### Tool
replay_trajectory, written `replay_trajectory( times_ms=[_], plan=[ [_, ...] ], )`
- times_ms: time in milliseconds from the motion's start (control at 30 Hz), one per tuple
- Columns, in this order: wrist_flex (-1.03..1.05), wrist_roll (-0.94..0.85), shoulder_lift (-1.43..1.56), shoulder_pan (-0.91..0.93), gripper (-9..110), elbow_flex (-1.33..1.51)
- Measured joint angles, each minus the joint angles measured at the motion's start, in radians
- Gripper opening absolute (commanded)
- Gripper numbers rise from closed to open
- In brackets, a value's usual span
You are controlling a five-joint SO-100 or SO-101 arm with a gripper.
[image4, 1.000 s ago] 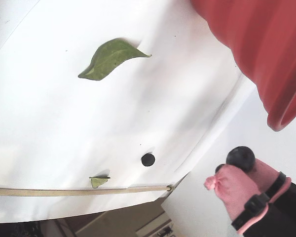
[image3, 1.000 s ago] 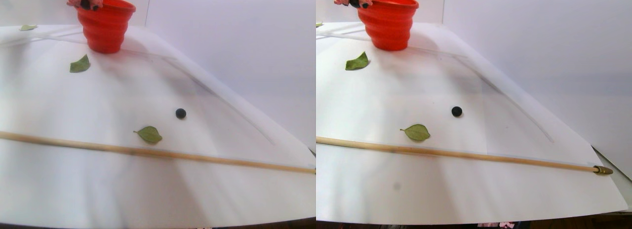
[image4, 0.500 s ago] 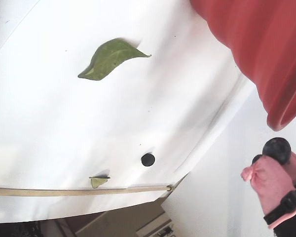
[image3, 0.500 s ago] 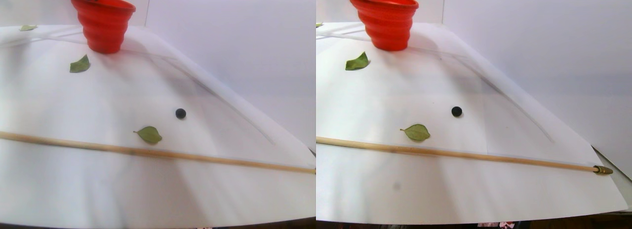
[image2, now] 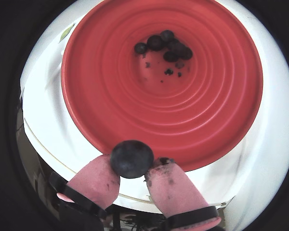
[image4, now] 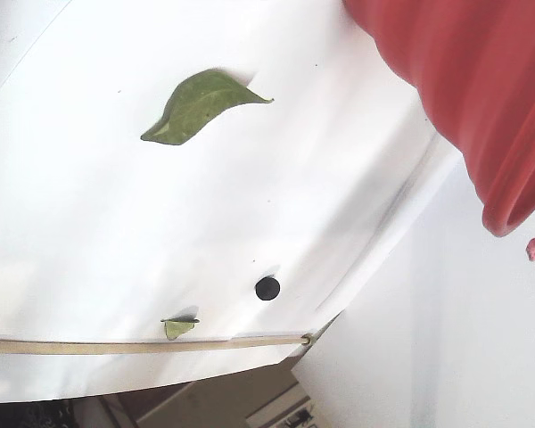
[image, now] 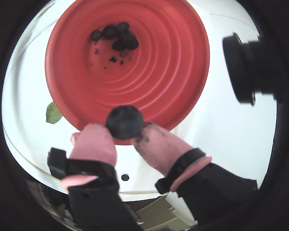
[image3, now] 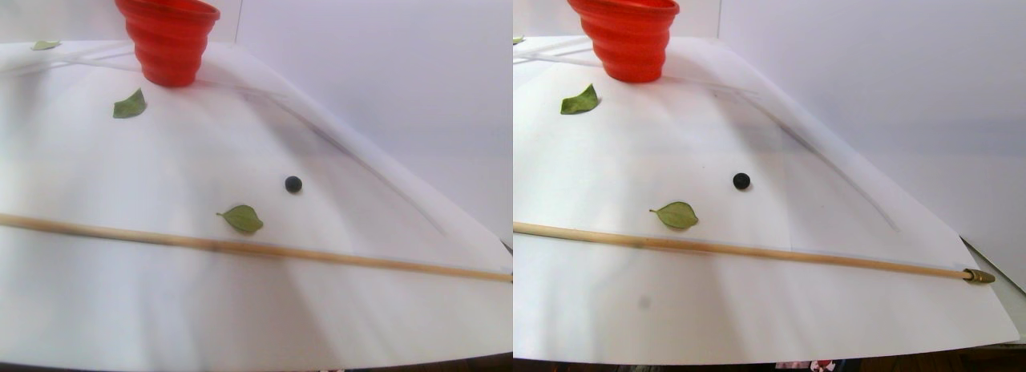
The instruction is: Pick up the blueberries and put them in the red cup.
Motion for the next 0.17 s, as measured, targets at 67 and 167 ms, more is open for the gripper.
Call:
replay_trajectory(
  times_ms=[67,167],
  plan=[
    [-0.017,0.000,0.000,0.008,15,0.000],
    [-0.032,0.000,0.000,0.017,15,0.000]
  ],
)
